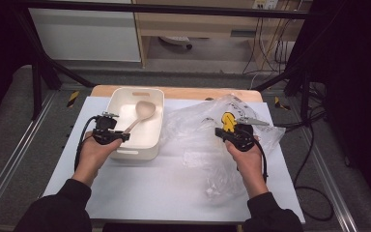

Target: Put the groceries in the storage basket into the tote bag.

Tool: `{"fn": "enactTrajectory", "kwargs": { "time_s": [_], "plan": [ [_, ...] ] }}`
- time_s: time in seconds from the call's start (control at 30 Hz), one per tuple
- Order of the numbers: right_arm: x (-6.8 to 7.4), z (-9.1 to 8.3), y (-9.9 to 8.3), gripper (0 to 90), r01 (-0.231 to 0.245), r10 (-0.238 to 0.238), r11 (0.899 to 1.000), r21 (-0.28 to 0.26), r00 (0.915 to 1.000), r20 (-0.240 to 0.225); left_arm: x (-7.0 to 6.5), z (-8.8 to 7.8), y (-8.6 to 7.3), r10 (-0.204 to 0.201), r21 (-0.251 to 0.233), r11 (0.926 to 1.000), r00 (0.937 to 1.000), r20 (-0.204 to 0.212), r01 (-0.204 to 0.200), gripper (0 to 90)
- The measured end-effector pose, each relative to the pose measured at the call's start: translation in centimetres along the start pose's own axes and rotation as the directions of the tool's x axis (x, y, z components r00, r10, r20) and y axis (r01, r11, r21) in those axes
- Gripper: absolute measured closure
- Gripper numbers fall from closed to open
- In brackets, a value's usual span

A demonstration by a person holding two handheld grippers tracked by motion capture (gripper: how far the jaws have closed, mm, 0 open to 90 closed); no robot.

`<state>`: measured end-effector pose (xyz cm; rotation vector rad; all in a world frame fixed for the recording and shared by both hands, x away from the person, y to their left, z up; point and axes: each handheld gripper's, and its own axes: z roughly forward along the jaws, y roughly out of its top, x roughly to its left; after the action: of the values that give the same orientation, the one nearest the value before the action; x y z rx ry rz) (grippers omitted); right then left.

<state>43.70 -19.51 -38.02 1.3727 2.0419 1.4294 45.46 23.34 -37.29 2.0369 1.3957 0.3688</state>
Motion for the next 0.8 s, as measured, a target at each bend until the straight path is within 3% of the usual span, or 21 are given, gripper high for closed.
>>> {"fn": "enactTrajectory", "kwargs": {
  "time_s": [0.3,0.4,0.53,0.8],
  "plan": [
    [0.0,0.0,0.0,90.0,-0.001,0.001,1.000,0.003,1.0000,0.001,0.2,-0.4,-0.3,0.034,-0.024,0.9991,0.9989,-0.032,-0.035,69.5],
    [0.0,0.0,0.0,90.0,0.001,-0.001,1.000,0.004,1.0000,0.000,0.3,-1.0,-0.4,0.034,-0.054,0.9979,0.9985,-0.043,-0.036,69.6],
    [0.0,0.1,0.0,90.0,0.005,-0.005,1.000,0.005,1.0000,-0.001,0.4,-2.4,-0.3,0.047,-0.097,0.9940,0.9982,-0.038,-0.050,69.6],
    [0.1,0.3,0.0,90.0,0.017,-0.017,1.000,0.012,0.9999,-0.002,-0.1,-6.1,-0.8,0.098,-0.159,0.9827,0.9951,0.012,-0.095,69.6]
  ]
}}
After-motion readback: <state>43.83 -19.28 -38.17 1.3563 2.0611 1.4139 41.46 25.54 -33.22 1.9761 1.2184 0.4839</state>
